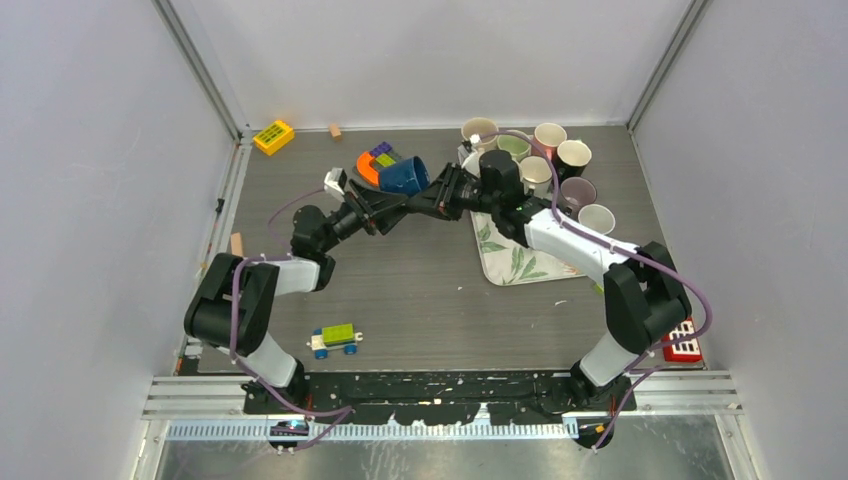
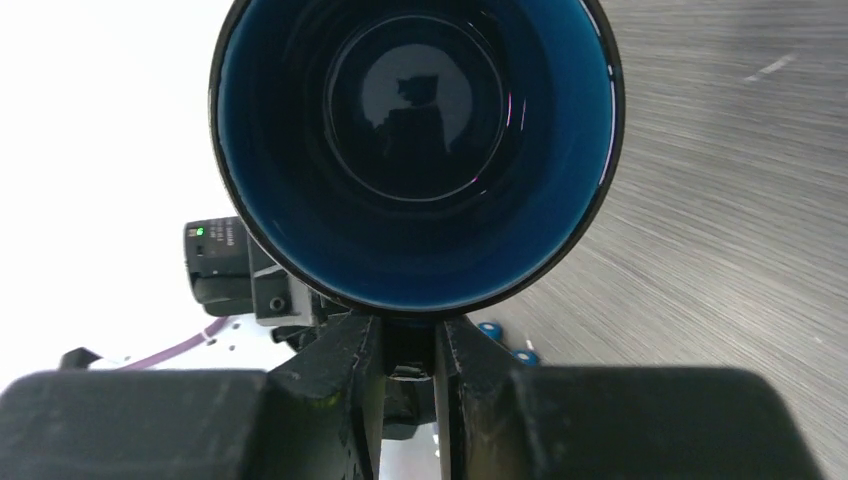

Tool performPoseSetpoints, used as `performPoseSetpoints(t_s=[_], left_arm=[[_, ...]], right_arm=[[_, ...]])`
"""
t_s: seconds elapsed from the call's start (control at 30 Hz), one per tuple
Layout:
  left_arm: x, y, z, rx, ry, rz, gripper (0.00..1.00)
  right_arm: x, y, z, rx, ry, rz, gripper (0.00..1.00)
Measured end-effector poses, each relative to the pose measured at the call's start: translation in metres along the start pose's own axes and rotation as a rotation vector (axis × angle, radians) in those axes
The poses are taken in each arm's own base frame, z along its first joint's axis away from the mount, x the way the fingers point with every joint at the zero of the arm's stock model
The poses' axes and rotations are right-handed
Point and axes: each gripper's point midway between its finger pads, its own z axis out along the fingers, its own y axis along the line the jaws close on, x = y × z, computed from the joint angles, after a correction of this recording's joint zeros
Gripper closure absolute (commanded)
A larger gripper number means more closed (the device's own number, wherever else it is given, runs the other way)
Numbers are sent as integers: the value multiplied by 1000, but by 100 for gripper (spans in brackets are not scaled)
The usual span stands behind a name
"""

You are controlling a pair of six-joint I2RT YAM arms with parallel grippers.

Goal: Turn the mug right side up
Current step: Turn over the cup at the center of the board, then place the cup on the tray.

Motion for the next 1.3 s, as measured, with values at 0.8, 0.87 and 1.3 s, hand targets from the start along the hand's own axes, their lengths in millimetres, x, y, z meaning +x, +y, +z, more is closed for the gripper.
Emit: performPoseSetpoints(t_s=[0.8,0.87,1.3], left_arm=[[32,61,-18,-311,124,101,16],[32,60,-21,-354,125,146,15],[31,85,-55,-596,136,281,14]], right_arm=[[18,-63,-48,430,28,-197,99],[18,-64,-50,438,23,-207,99],[19,-87,-83,591,-6,-265,99]])
